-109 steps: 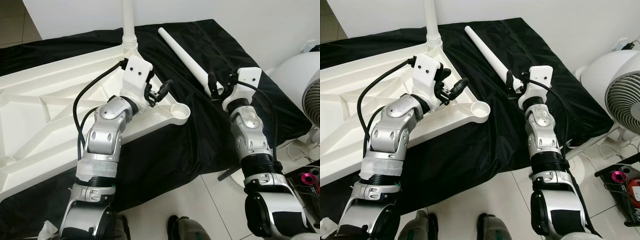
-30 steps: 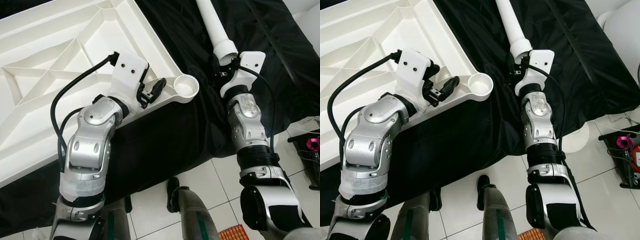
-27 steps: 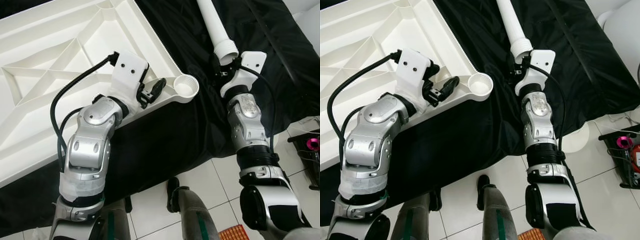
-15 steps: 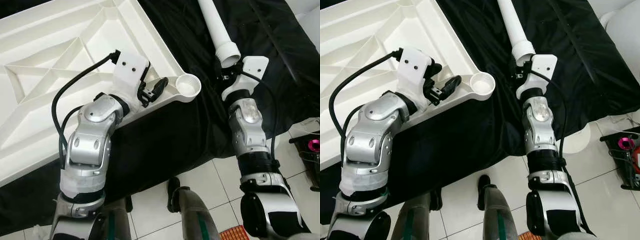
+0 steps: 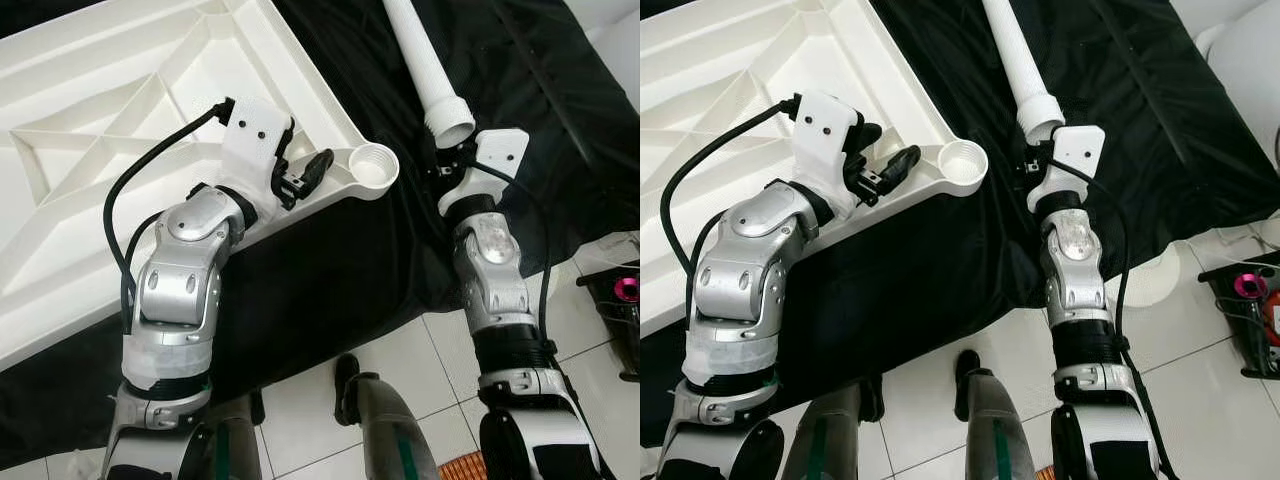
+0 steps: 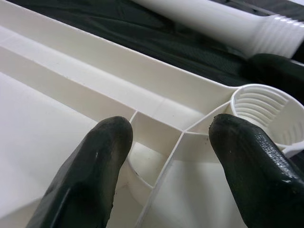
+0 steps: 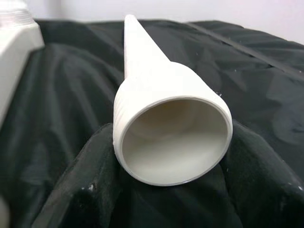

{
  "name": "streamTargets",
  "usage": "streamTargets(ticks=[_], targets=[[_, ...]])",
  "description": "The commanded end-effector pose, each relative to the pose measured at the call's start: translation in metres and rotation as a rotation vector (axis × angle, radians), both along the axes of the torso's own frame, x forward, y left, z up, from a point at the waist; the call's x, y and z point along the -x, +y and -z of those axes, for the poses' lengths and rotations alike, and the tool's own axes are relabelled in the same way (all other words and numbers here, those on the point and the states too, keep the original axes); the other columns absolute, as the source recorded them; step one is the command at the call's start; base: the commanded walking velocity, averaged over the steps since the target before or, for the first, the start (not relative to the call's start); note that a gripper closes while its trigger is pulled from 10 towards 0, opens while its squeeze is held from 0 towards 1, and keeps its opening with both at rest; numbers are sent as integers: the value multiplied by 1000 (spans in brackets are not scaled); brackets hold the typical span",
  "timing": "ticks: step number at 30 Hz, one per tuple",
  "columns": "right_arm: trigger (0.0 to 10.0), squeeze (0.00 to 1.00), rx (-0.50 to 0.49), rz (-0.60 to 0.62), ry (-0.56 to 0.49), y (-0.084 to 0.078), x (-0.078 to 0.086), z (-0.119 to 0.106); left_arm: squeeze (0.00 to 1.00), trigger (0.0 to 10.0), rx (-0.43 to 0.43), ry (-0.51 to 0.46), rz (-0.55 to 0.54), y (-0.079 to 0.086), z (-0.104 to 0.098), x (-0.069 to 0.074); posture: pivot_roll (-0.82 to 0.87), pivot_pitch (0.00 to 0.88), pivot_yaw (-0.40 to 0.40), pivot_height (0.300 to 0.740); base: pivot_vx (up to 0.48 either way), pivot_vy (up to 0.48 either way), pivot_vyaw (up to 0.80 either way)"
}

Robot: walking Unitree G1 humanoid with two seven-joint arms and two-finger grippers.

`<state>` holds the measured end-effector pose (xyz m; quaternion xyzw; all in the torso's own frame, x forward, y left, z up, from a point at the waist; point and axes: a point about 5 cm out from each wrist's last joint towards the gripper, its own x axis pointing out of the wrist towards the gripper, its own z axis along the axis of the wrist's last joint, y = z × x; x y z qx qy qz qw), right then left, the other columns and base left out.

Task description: Building children table

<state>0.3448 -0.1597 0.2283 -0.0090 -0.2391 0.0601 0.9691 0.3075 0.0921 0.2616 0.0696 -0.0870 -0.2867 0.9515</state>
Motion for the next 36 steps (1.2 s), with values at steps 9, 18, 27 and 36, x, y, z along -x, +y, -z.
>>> streamTargets(ticks=[9,18,27,36], targets=[[10000,0,-51,-66,-106,2,19,-5,0,10000,87,79,92,0,14,1,-18,181,6,740,0,0,0],[10000,0,-26,-90,-155,9,30,-5,78,10000,108,49,184,1,7,-3,-36,125,19,740,0,0,0],[10000,0,8,-85,-236,17,33,-18,1000,10000,164,61,255,2,1,-8,-54,92,35,740,0,0,0],[10000,0,73,-82,-369,26,35,-42,0,10000,239,59,325,4,-16,-14,-72,66,43,740,0,0,0]])
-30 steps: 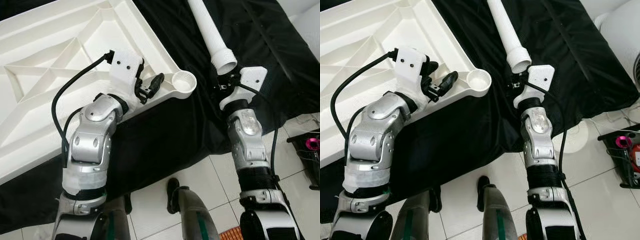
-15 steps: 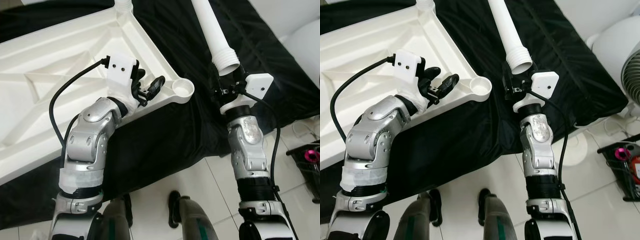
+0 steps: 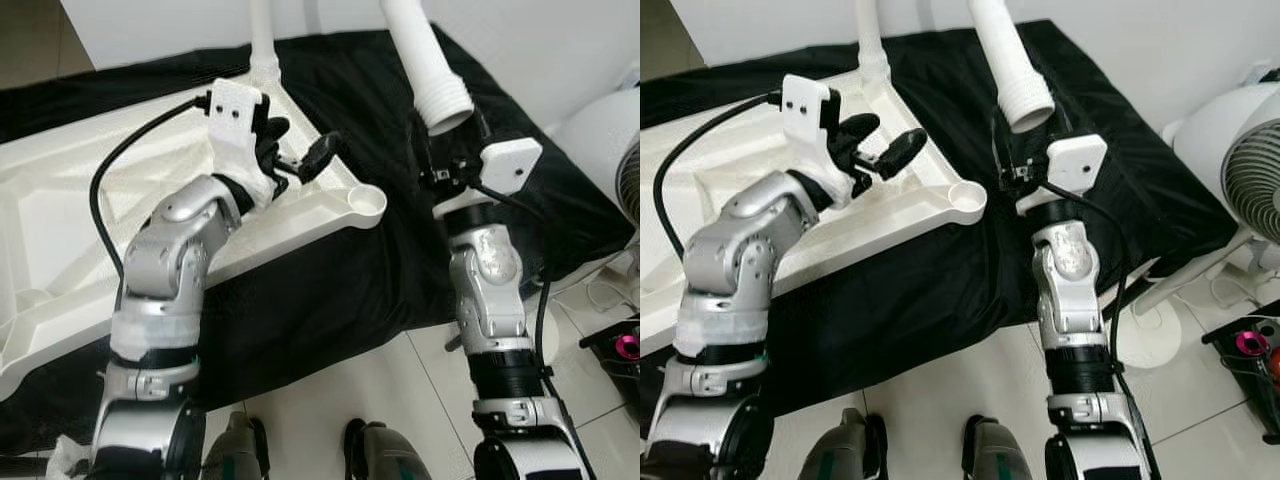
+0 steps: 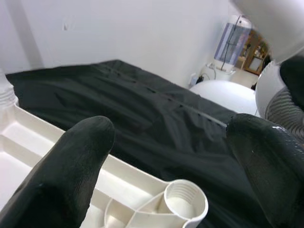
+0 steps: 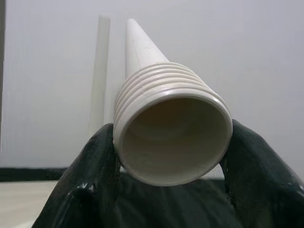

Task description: Building children table

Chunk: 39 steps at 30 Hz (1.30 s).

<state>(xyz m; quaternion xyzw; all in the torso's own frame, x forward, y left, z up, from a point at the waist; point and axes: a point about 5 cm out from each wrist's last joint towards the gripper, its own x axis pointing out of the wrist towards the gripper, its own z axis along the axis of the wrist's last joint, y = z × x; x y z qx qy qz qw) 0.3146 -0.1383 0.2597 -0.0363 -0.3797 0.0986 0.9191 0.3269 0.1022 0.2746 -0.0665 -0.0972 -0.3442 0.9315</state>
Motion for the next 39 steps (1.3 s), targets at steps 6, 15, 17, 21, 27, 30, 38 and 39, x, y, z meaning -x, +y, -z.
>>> streamTargets(ticks=[6,15,17,21,27,30,38,39], targets=[[10000,0,47,-22,-144,13,8,-24,0,10000,47,-30,245,-6,-13,6,-71,60,50,740,0,0,0],[10000,0,71,-140,-282,35,27,-53,0,10000,37,-16,286,-4,-18,7,-69,61,59,740,0,0,0],[10000,0,82,-155,-280,38,28,-52,0,10000,60,-15,295,-4,-21,8,-68,61,61,740,0,0,0],[10000,0,95,-185,-243,43,28,-43,0,10000,131,-3,321,-1,-28,8,-68,61,58,740,0,0,0],[10000,0,82,-203,-162,43,27,-27,0,10000,220,21,401,10,-32,9,-71,56,57,740,0,0,0],[10000,0,92,-213,-135,42,28,-21,498,10000,251,40,437,13,-33,9,-73,54,57,740,0,0,0],[10000,0,122,-243,-68,43,31,-7,0,10000,286,92,469,8,-34,7,-75,44,49,740,0,0,0],[10000,0,123,-248,-59,44,32,-5,0,10000,295,105,487,6,-33,8,-78,42,51,740,0,0,0]])
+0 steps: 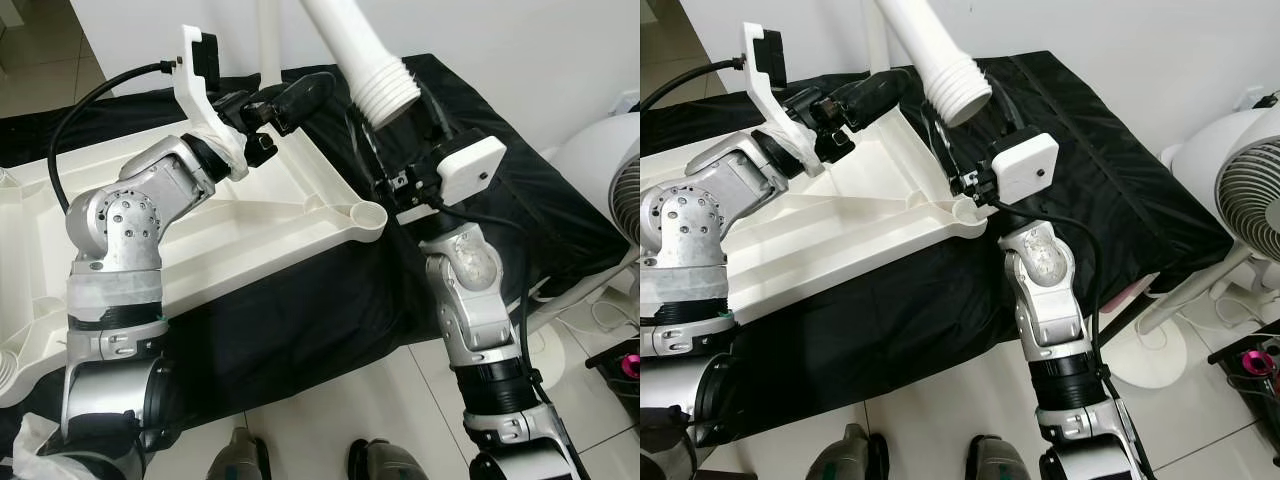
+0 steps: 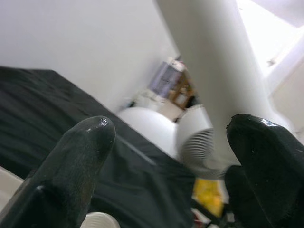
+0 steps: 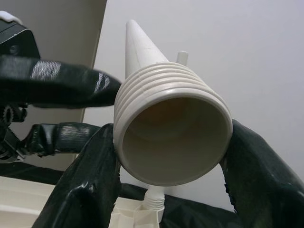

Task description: Building children table

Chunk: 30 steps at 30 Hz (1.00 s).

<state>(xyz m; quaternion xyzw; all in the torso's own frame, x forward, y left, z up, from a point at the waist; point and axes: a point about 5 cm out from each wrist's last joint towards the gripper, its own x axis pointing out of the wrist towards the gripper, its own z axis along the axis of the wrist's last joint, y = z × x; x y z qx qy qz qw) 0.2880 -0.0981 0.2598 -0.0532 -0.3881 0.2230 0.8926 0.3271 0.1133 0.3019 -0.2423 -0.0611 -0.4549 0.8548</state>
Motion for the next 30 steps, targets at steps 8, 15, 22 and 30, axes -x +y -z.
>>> streamTargets(ticks=[8,15,22,30], targets=[[10000,0,51,-63,21,7,8,6,0,10000,99,-67,245,-8,-12,12,-89,35,46,740,0,0,0],[10000,0,104,-100,60,11,13,17,0,10000,172,-50,255,1,-18,7,-96,34,42,740,0,0,0],[10000,0,163,-116,81,13,16,25,0,10000,179,-23,224,3,-18,-2,-97,47,40,740,0,0,0],[10000,0,190,-112,114,11,18,35,0,10000,96,77,70,10,-14,-30,-99,63,45,740,0,0,0]])
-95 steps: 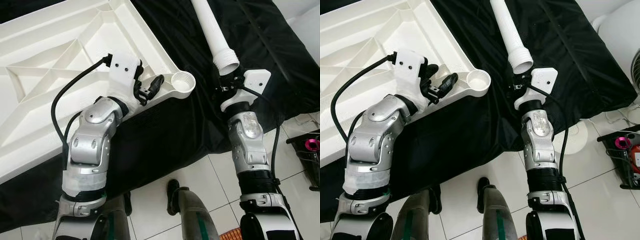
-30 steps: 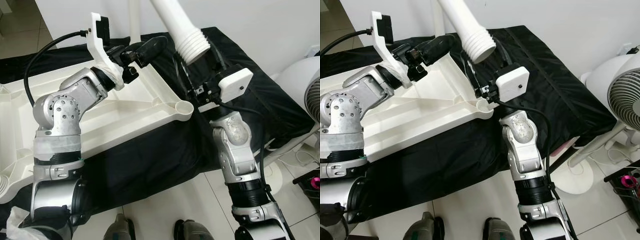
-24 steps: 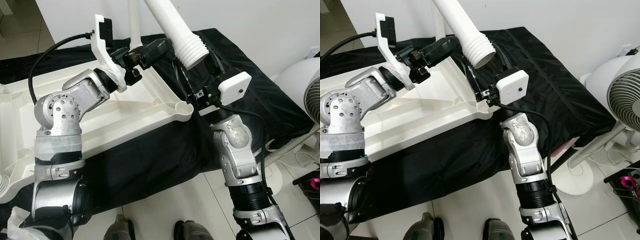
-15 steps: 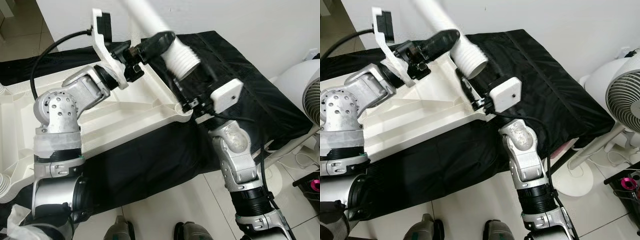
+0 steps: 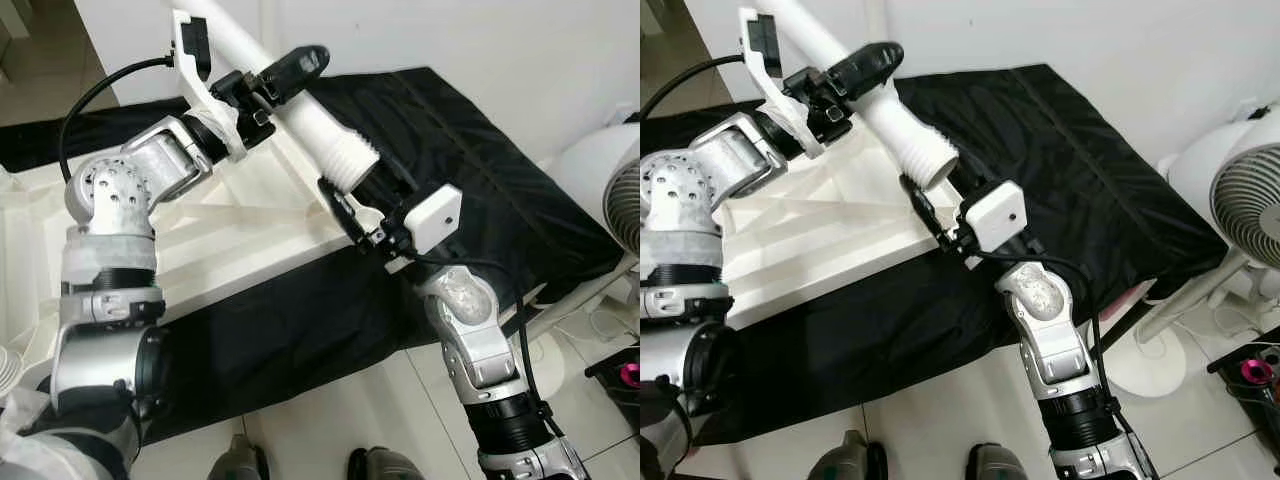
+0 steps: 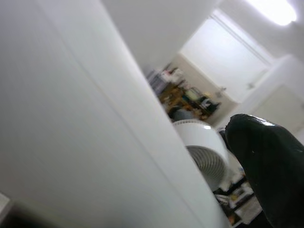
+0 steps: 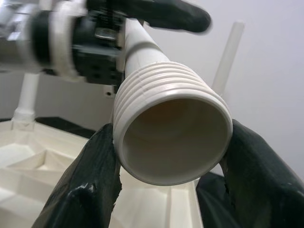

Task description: Building children table

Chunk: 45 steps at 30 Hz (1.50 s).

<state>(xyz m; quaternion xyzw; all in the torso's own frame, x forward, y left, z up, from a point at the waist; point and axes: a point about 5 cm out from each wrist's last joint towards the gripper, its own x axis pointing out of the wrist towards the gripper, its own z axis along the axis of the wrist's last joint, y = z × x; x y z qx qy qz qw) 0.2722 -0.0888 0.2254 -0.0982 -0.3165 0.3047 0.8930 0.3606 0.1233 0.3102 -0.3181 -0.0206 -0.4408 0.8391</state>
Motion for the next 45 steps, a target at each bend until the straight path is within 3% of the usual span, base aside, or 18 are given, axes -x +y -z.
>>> streamTargets(ticks=[1,2,5,13,14,29,30,34,35,38,42,43,44,45], targets=[[10000,0,25,-2,7,0,1,4,0,10000,-1,-20,10,5,-7,-5,-104,67,49,740,0,0,0],[10000,0,36,6,16,-1,1,8,0,10000,-20,31,-48,10,-8,-15,-100,68,49,740,0,0,0],[10000,0,51,14,23,-2,0,11,0,10000,-51,95,-114,17,-10,-27,-100,68,49,740,0,0,0],[10000,0,64,20,23,-3,0,12,0,10000,-18,118,-132,26,-16,-32,-112,72,60,740,0,0,0],[10000,0,67,23,25,-3,1,14,0,0,3,125,-109,26,-17,-31,-113,73,61,740,0,0,0],[10000,0,30,33,57,-5,-1,17,0,0,114,167,-46,28,-23,-33,-99,79,46,740,0,0,0],[10000,1000,5,35,76,-7,-2,18,0,0,125,184,-57,30,-23,-33,-100,80,45,740,0,0,0],[10000,1000,-40,48,100,-11,-3,19,0,0,128,222,-91,32,-22,-34,-98,81,43,740,0,0,0],[10000,1000,-90,73,115,-16,-5,19,0,10000,127,265,-128,35,-20,-37,-97,84,42,740,0,0,0],[10000,1000,-182,118,145,-25,-8,19,0,10000,157,315,-174,40,-17,-41,-96,87,40,740,0,0,0],[10000,1000,-190,143,155,-28,-9,21,0,10000,139,296,-202,42,-18,-41,-93,92,38,740,0,0,0],[10000,678,-201,158,168,-30,-9,22,0,10000,128,280,-210,42,-18,-41,-94,92,36,740,0,0,0],[10000,8,-213,180,184,-33,-11,23,0,10000,111,257,-224,43,-19,-42,-94,92,36,740,0,0,0],[10000,8,-213,180,184,-33,-11,23,0,10000,111,257,-224,43,-19,-42,-94,92,36,740,0,0,0]])
